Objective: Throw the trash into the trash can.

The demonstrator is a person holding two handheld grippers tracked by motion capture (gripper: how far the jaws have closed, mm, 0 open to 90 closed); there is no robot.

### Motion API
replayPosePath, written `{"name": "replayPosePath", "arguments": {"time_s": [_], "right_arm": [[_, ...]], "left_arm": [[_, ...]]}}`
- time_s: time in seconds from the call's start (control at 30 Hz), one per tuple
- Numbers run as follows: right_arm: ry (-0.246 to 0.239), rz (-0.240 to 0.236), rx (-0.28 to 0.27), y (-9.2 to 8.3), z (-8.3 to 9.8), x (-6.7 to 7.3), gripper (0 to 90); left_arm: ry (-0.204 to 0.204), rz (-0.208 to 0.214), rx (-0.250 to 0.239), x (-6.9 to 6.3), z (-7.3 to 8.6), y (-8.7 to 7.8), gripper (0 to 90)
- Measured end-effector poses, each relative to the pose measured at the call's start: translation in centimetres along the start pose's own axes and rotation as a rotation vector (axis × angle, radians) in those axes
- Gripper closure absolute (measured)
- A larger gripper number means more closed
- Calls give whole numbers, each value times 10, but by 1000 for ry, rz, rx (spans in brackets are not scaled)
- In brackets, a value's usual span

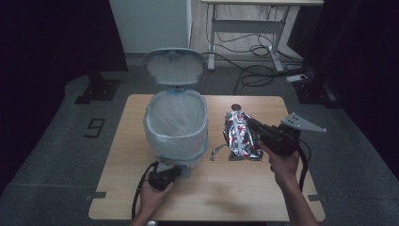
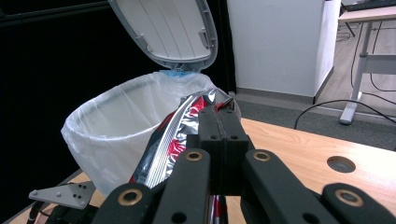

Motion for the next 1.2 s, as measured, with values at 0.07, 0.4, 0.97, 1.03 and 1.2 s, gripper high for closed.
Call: {"name": "replayPosePath", "arguments": {"time_s": [0.07,0.4,0.97,1.03,1.2], "right_arm": [[1,-6,-1,3,-3,3,900],[-19,-14,1,13,-16,15,900],[-31,-45,4,32,-31,37,900],[-36,-49,7,35,-33,40,900],[-46,-55,14,43,-37,48,900]], "left_arm": [[0,0,0,0,0,0,900],[9,-3,3,1,0,0,900],[10,-1,3,1,0,0,900],[11,-1,3,1,0,0,900],[12,-1,2,1,0,0,900]]}}
Point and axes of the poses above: each handheld gripper's, and its own axes: y roughly forward along the jaws, z roughly out of its underside, x roughly to its left, the point moved 10 cm from there along y, roughly forward along the jaws, and after that the axes turned 10 degrees about y, right-handed, at the moved point
